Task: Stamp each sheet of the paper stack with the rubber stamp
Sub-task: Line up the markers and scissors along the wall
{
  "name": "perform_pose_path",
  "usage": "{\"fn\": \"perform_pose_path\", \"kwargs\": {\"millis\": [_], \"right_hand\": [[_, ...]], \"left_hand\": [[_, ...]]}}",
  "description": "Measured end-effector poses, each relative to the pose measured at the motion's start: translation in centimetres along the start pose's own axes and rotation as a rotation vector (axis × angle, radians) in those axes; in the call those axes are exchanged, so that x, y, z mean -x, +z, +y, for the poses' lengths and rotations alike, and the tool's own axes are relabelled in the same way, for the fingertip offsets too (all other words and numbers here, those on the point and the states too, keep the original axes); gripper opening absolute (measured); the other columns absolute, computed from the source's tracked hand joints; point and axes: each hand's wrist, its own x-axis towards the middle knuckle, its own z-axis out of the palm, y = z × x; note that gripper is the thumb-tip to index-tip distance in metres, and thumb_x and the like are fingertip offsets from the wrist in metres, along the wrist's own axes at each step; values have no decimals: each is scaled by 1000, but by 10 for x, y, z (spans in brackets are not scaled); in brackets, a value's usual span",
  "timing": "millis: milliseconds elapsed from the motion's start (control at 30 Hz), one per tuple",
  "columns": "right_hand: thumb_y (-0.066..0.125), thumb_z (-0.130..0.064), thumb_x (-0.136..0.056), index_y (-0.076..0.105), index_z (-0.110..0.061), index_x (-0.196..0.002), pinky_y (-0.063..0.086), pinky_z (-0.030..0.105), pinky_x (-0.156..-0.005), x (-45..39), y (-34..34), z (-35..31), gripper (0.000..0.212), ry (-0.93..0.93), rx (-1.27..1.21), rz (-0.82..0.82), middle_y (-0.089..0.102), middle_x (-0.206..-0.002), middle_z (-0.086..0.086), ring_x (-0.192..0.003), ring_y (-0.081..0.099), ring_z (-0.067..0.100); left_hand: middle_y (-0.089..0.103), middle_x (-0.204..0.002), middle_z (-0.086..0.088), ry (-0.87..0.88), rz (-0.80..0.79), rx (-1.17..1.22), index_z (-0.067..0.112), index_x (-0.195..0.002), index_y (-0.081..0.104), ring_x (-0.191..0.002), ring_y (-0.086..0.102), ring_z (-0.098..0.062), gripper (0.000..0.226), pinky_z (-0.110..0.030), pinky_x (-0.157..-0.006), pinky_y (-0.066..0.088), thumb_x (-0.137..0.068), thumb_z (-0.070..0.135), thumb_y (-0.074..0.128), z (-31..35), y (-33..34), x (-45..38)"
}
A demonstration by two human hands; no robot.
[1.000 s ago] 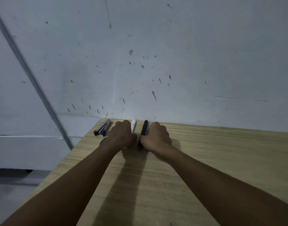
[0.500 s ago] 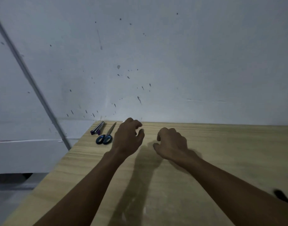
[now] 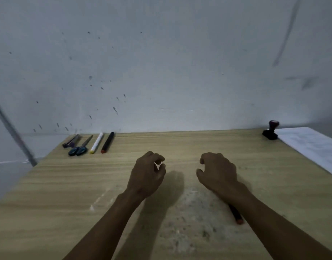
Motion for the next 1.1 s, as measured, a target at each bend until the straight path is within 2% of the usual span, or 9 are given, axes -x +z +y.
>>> {"fn": "perform_pose_path", "kwargs": {"millis": [133, 233, 333, 433, 567, 667, 867, 967, 1100], "right_hand": [[61, -49, -81, 42, -22, -88, 36, 29, -64, 22, -16, 35, 33, 186, 95, -153, 45, -84, -4, -77, 49, 19], [65, -58, -76, 40, -23, -86, 32, 27, -54, 35, -20, 49, 44, 279, 119, -309, 42, -80, -5, -68, 45, 13], [68, -50, -76, 39, -23, -83, 33, 26, -52, 40, -20, 53, 40, 319, 55, -323, 45, -83, -3, -67, 45, 13], [71, -41, -76, 44, -20, -79, 40, 26, -54, 39, -19, 49, 34, 333, -58, -303, 53, -82, -1, -69, 54, 16], [79, -35, -77, 68, -12, -68, 55, 32, -56, 36, -16, 28, 27, 218, -425, -249, 68, -65, 1, -60, 68, 16], [80, -30, -78, 73, -13, -69, 59, 29, -54, 37, -20, 3, 21, 88, -610, -213, 71, -63, 1, -54, 68, 9], [80, -32, -78, 74, -13, -78, 61, 42, -64, 32, -21, -30, 20, -37, -662, -183, 71, -68, 4, -61, 70, 17], [80, -41, -76, 73, -16, -87, 60, 40, -67, 27, -16, -38, 28, -62, -650, -211, 71, -70, 2, -62, 69, 15], [78, -49, -74, 71, -19, -87, 59, 39, -70, 18, -5, -44, 34, -89, -573, -290, 70, -72, 0, -63, 68, 14]], "left_hand": [[63, -86, 3, -4, -60, 26, 13, -93, 70, -66, 62, -8, 11, -38, -67, 54, -82, 14, 68, 20, 15, 11], [65, -85, 2, -9, -76, 33, 13, -92, 70, -67, 62, -9, 10, -36, -68, 54, -82, 14, 67, 30, 19, 16], [66, -85, 4, -47, -104, 41, 13, -95, 70, -69, 62, -7, 12, -34, -70, 54, -84, 16, 66, 37, 22, 19], [70, -85, 2, -107, -162, 58, 11, -101, 72, -72, 64, -6, 18, -29, -72, 55, -87, 20, 65, 42, 22, 21], [74, -81, -1, -285, -280, 260, 10, -95, 74, -68, 69, -10, 20, -26, -62, 54, -90, 26, 63, 52, 18, 19], [75, -79, -4, -497, -358, 483, 9, -85, 74, -73, 71, -16, 31, -26, -57, 51, -91, 35, 61, 57, 11, 14], [72, -74, -7, -659, -353, 658, 8, -80, 75, -73, 70, -17, 25, -29, -61, 49, -87, 30, 66, 50, -8, 8], [71, -70, -7, -726, -312, 701, 7, -81, 71, -73, 72, -22, 22, -31, -61, 51, -88, 27, 64, 39, -18, 4], [75, -82, -13, -823, -177, 609, 1, -92, 69, -71, 72, -24, 27, -31, -59, 53, -89, 26, 63, 11, -26, -9]]}}
